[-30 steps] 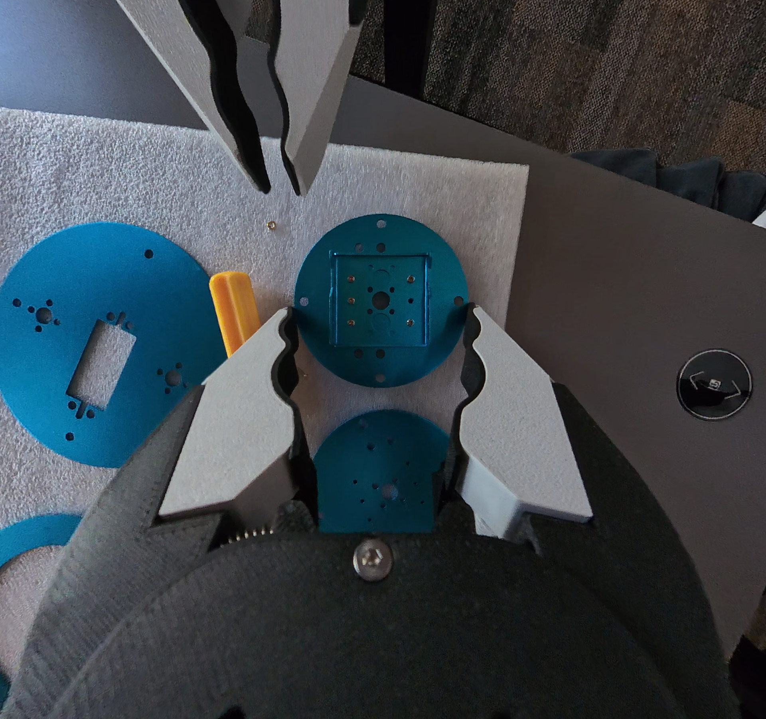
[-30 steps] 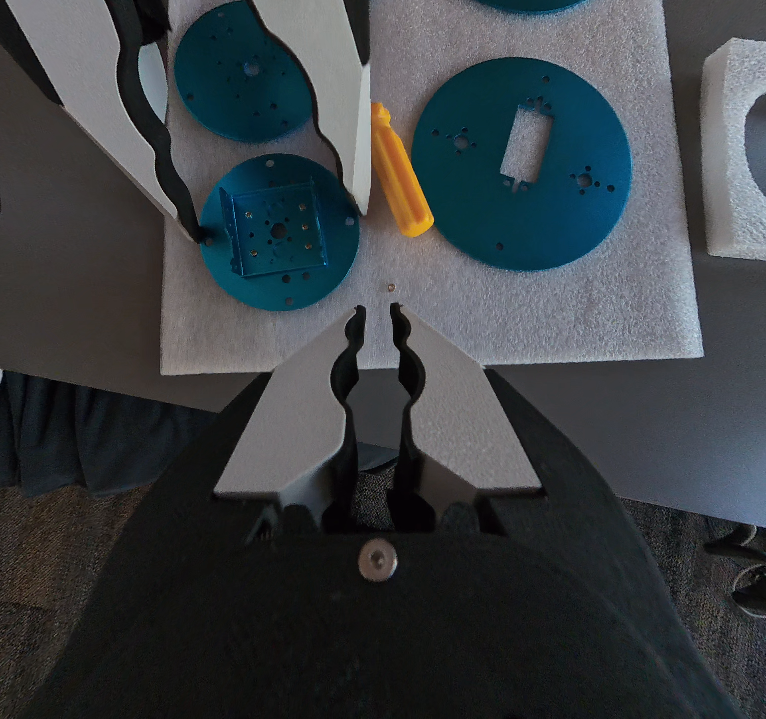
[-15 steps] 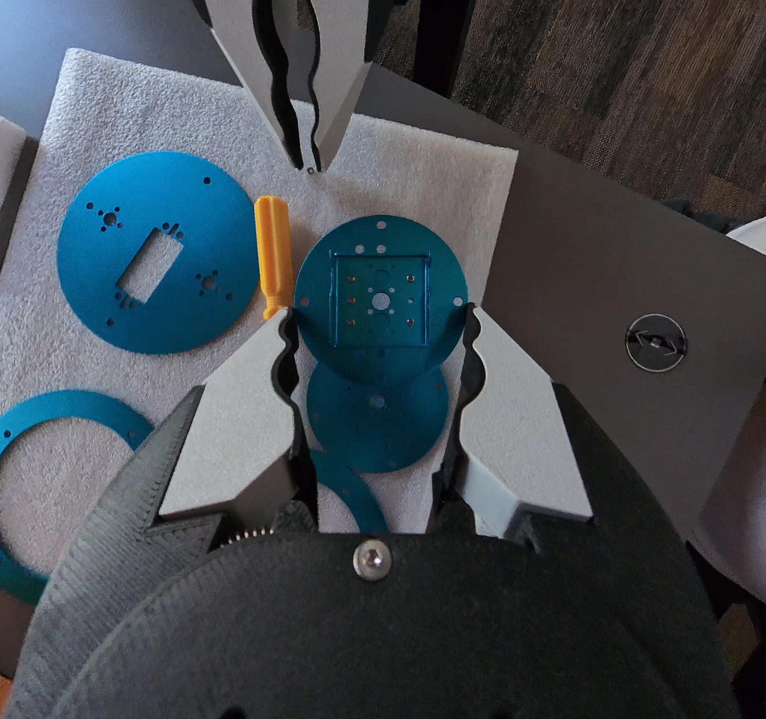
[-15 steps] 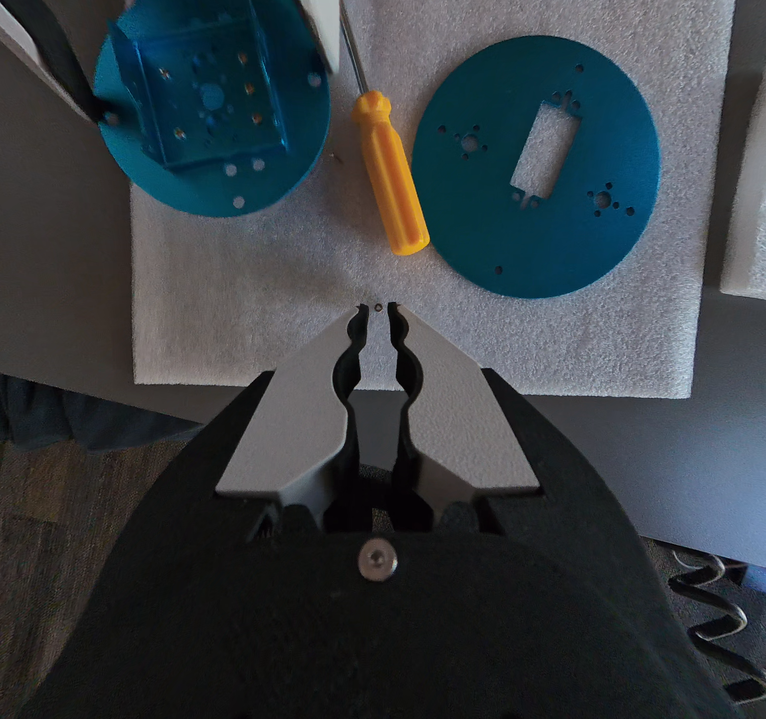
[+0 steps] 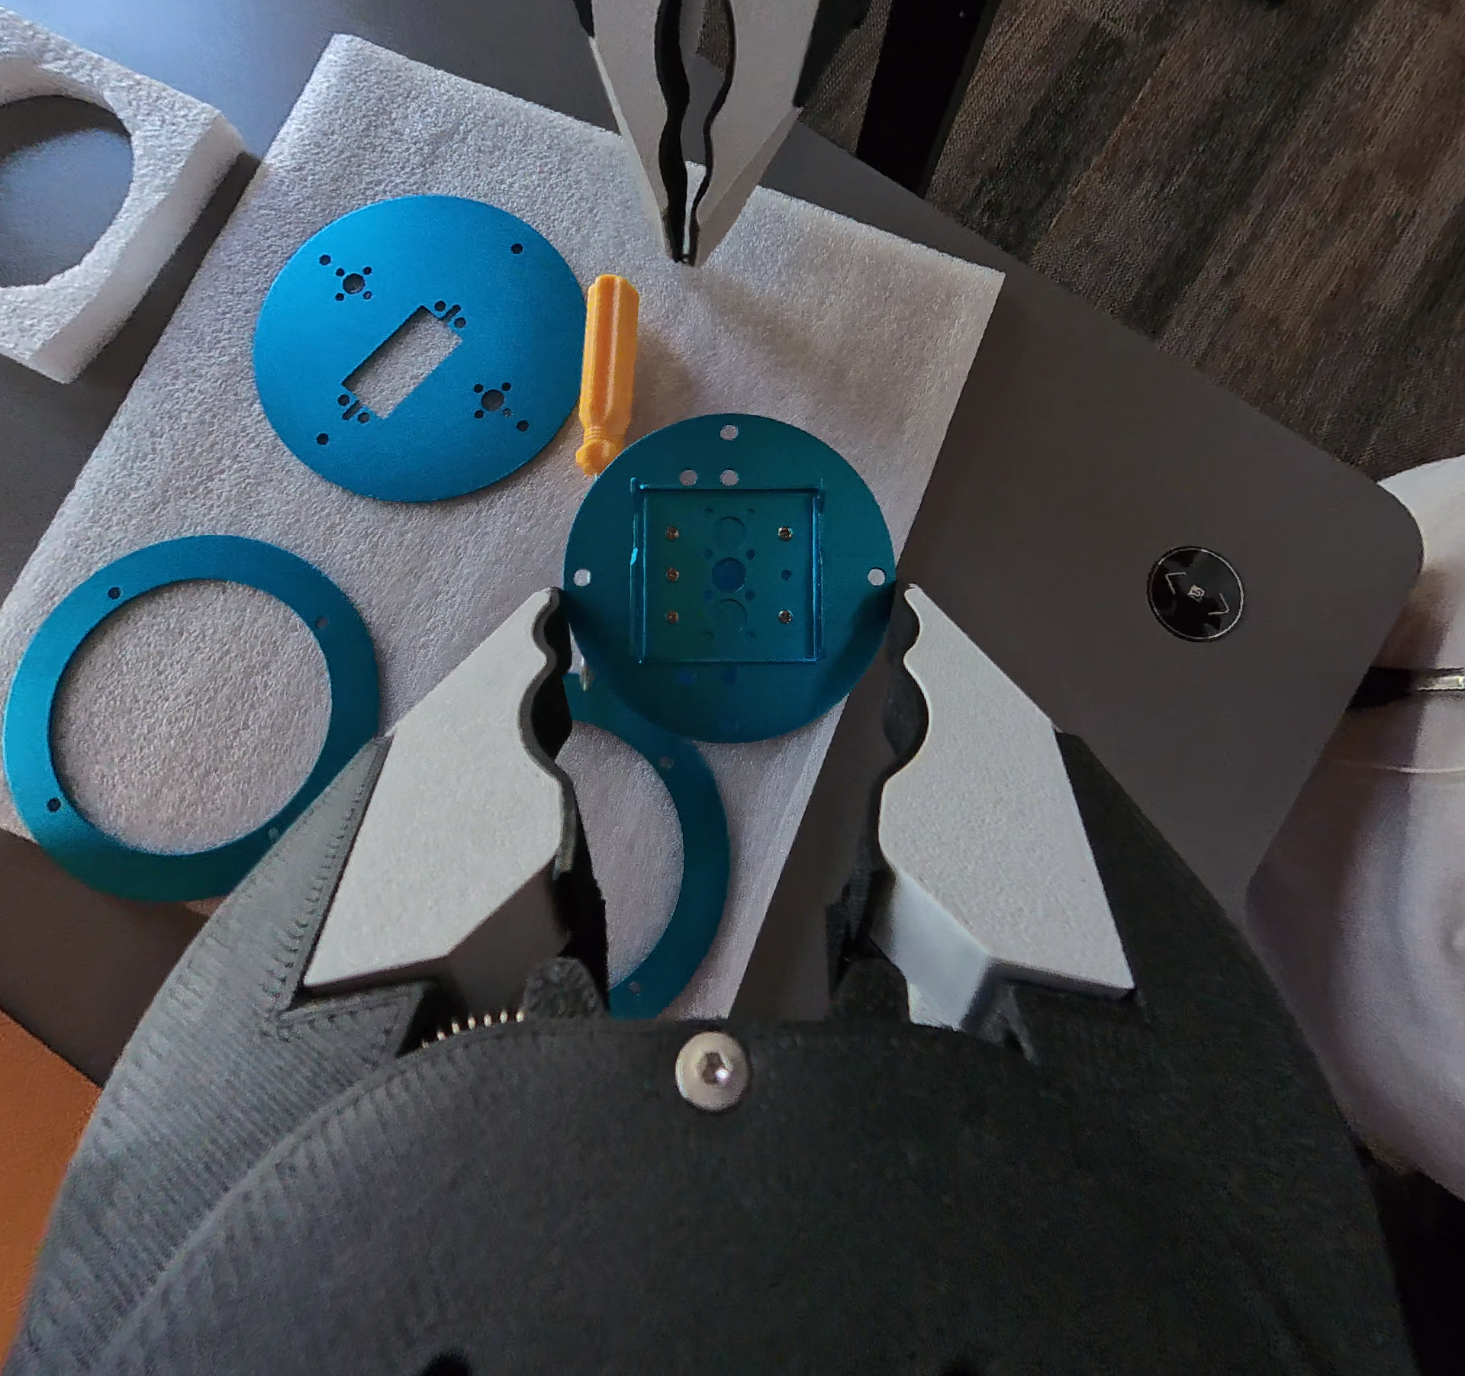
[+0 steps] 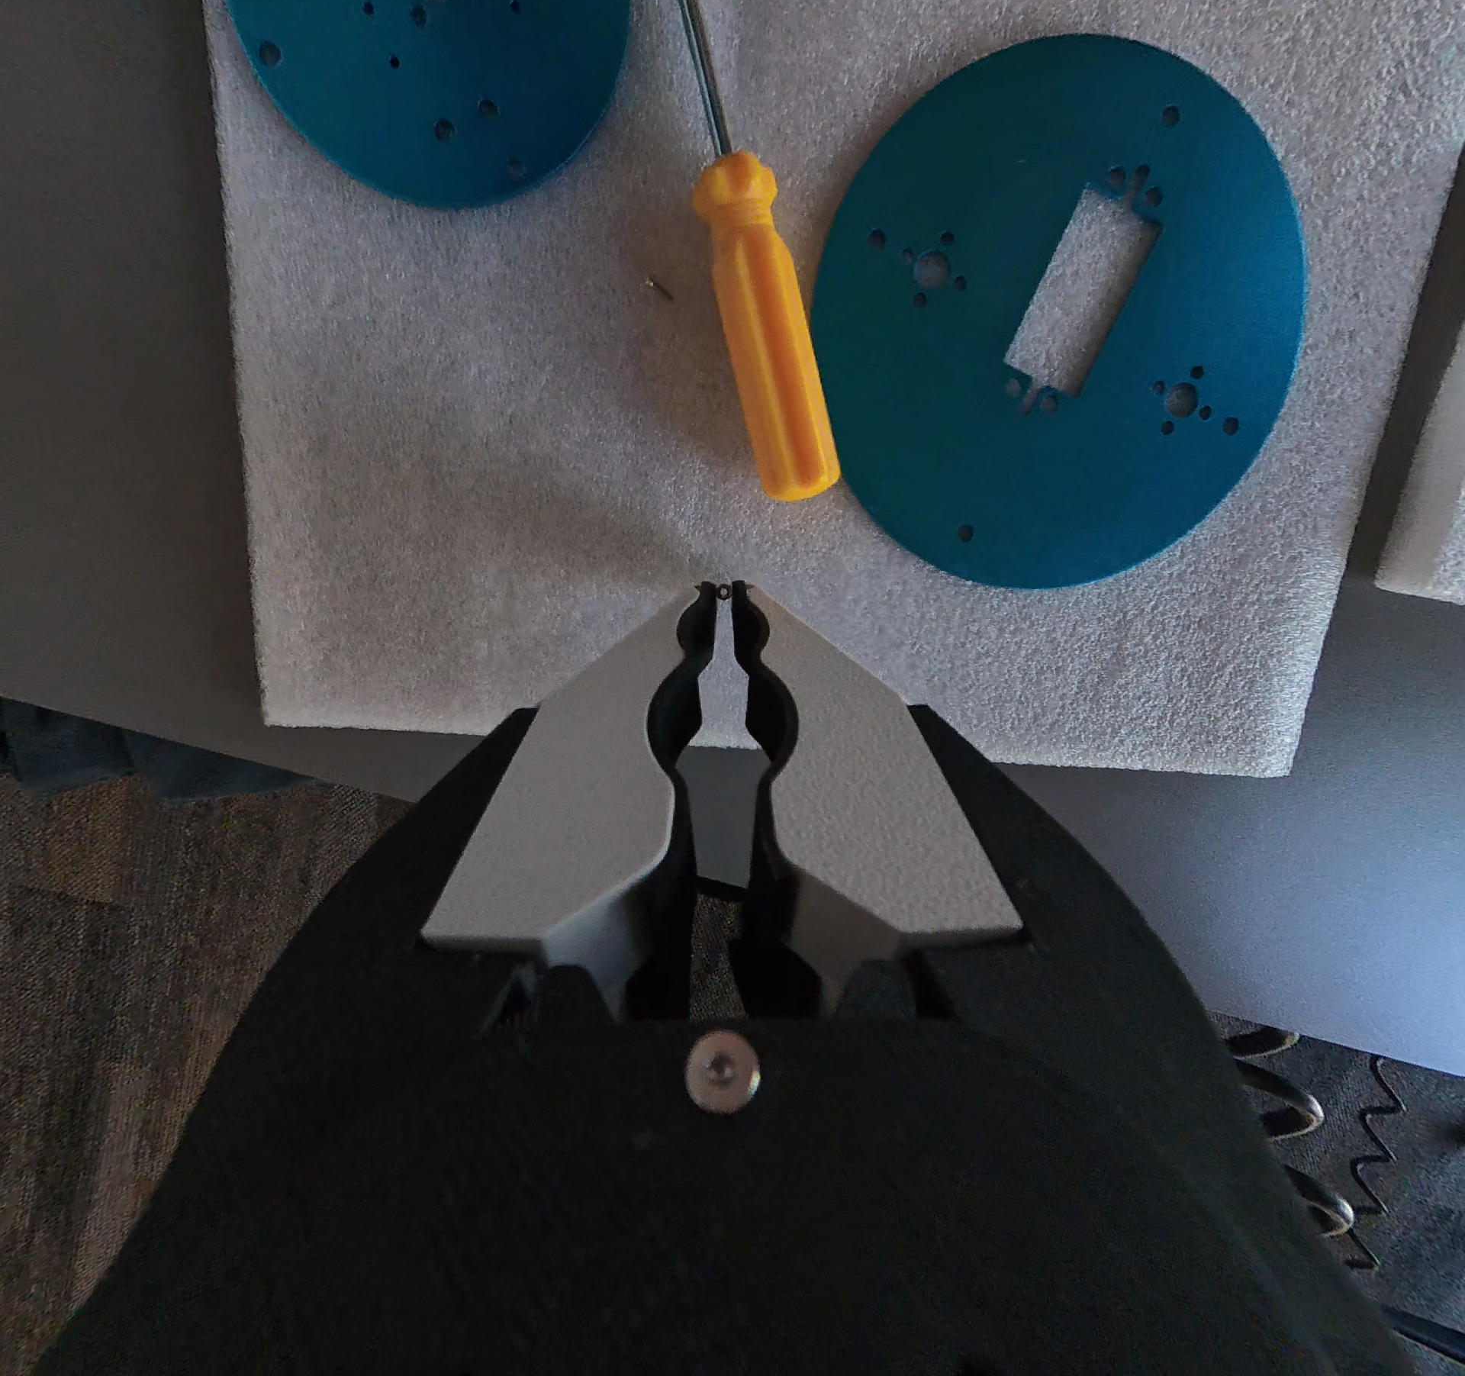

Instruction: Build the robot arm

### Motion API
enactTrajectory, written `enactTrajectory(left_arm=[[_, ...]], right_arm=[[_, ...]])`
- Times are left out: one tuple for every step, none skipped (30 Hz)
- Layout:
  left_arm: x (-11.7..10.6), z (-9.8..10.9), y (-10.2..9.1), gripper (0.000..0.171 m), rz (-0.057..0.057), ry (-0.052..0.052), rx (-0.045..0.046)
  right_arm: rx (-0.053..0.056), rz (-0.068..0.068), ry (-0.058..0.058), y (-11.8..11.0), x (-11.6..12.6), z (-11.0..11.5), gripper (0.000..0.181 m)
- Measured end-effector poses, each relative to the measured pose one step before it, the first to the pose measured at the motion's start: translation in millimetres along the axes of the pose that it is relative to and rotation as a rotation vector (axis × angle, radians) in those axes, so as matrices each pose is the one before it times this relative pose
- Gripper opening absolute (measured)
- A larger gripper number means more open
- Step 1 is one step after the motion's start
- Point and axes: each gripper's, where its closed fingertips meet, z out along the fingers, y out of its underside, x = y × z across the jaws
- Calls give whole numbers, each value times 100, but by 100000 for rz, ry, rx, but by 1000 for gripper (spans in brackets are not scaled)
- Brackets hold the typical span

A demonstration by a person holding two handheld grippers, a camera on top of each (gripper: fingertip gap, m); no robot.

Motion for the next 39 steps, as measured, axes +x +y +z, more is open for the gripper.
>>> enactTrajectory(left_arm=[[-76,-262,43,80,-959,30,818],[-94,-279,-15,80,-666,-244,1038],[-90,-283,-25,80,-456,-278,970],[-76,-275,-18,80,-452,-201,683],[-112,-275,-55,80,-211,-519,770],[-135,-252,-94,80,56,-657,740],[-92,-226,-46,80,40,-331,255],[-127,-186,-68,80,154,-500,183],[-136,-172,-135,80,246,-608,531],[-62,-144,-120,80,-23,-77,323],[-33,-116,-107,80,-40,24,139],[-77,-101,-118,80,254,-435,297],[-36,-80,-101,80,321,-311,169],[28,-50,-55,80,167,5,-96],[39,-24,-76,79,213,-12,29],[52,7,-86,80,252,-82,143],[97,53,-62,80,139,219,-55],[117,98,-37,80,156,409,-256],[102,145,-39,80,304,287,-275],[121,204,-58,80,365,402,-247],[141,250,-79,80,387,606,-232],[186,314,-86,80,352,878,-242],[217,368,-118,80,369,1086,-176],[229,454,-134,80,472,1173,-173],[298,534,-116,80,660,1516,-364],[322,615,-137,80,1020,1489,-402],[314,691,-163,80,1421,1310,-335],[325,728,-164,80,1685,1324,-470],[289,770,-183,80,1687,1104,-496],[258,771,-218,80,1784,1037,-302],[196,751,-247,80,1781,875,-61],[144,724,-223,80,1588,831,-43],[65,683,-172,80,1539,577,-198],[11,625,-116,80,1388,442,-377],[1,546,-103,80,1327,455,-216],[-29,479,-51,79,1339,326,-387],[5,411,24,79,1518,366,-705],[40,335,33,79,1729,371,-544],[28,278,11,80,1397,252,-181]], right_arm=[[1650,278,-402,-394,-328,-201,2],[2240,-168,-783,-601,-615,-305,2],[2579,-1308,-843,-783,-873,-307,2],[2705,-2159,-1238,-878,-1099,-164,2],[2081,-2349,-2176,-806,-1271,57,2],[335,-2101,-2399,-492,-1206,263,3],[-1190,-2016,-1248,-165,-868,373,3],[-2181,-1421,-130,72,-510,383,3],[-2300,-481,2,167,-297,359,3],[-2012,310,-534,201,-232,318,3],[-1146,297,-465,111,-149,288,3],[-998,-118,-113,111,-75,255,3],[-1044,-212,60,133,-40,190,3],[178,-75,217,-57,8,-29,3],[97,-14,-43,-17,-19,-78,3],[70,16,-354,5,-43,10,3],[-107,128,-161,52,-12,75,4],[473,-4,-168,-8,-2,31,4],[888,-9,-124,-20,11,-45,4],[1110,230,197,-25,52,-75,7],[1515,383,458,-74,64,-97,14],[2047,447,-103,-129,-48,-172,15],[2600,485,101,-176,-65,-255,15],[2796,453,228,-166,-85,-316,15],[2644,462,991,-103,-28,-386,15],[2617,388,2224,-33,144,-457,15],[2607,557,2989,25,266,-492,17],[2208,1119,2597,139,207,-493,18],[1905,1659,2086,232,142,-468,19],[2494,2198,2290,201,181,-457,21],[3368,3265,2068,110,203,-414,22],[3575,4225,1148,122,103,-326,23],[3481,4173,1060,153,67,-224,24],[3645,3228,2563,135,207,-144,25],[4654,2016,3115,-42,153,-67,25],[5380,368,2033,-192,-211,6,25],[3527,-167,1379,31,-398,45,27],[914,-14,2140,359,-237,76,32],[19,-177,2393,475,-119,86,38]])
